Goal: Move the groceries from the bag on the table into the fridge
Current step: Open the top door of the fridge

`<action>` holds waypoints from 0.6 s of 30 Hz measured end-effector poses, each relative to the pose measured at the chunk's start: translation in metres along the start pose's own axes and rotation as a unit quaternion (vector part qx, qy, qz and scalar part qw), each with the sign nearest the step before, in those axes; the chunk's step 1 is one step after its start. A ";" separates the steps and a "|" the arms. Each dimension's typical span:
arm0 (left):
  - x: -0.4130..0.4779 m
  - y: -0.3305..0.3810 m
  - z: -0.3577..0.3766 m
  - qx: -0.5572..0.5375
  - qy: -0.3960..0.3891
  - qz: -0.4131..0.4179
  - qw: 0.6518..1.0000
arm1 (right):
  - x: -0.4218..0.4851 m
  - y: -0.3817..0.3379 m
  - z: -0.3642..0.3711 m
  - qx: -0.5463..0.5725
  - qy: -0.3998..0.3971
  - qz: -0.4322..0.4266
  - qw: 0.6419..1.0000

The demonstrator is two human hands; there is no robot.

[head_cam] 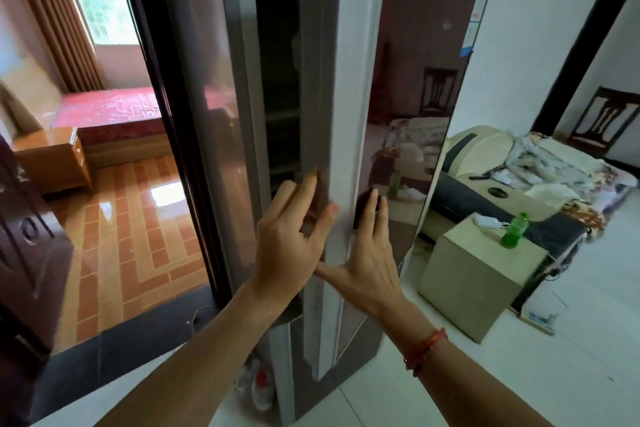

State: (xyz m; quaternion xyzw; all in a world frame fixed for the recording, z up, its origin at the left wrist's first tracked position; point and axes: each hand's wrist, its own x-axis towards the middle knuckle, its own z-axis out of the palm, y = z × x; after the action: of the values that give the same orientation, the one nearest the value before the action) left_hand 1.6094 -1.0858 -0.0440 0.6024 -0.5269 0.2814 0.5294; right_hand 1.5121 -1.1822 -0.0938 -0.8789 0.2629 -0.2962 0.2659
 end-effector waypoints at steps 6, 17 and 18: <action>-0.008 0.012 0.010 -0.055 -0.057 0.071 0.994 | -0.030 0.012 -0.033 0.017 0.028 0.002 0.999; -0.029 0.007 0.057 -0.131 -0.143 0.058 0.979 | -0.089 0.059 -0.113 0.070 0.034 0.021 0.997; -0.028 0.007 0.063 -0.127 -0.160 0.061 0.977 | -0.094 0.063 -0.121 0.073 0.041 0.024 0.996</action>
State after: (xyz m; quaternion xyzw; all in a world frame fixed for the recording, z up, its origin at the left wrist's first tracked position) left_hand 1.5813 -1.1348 -0.0846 0.5339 -0.6723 0.1440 0.4922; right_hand 1.3485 -1.2071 -0.0869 -0.8378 0.2723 -0.3438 0.3251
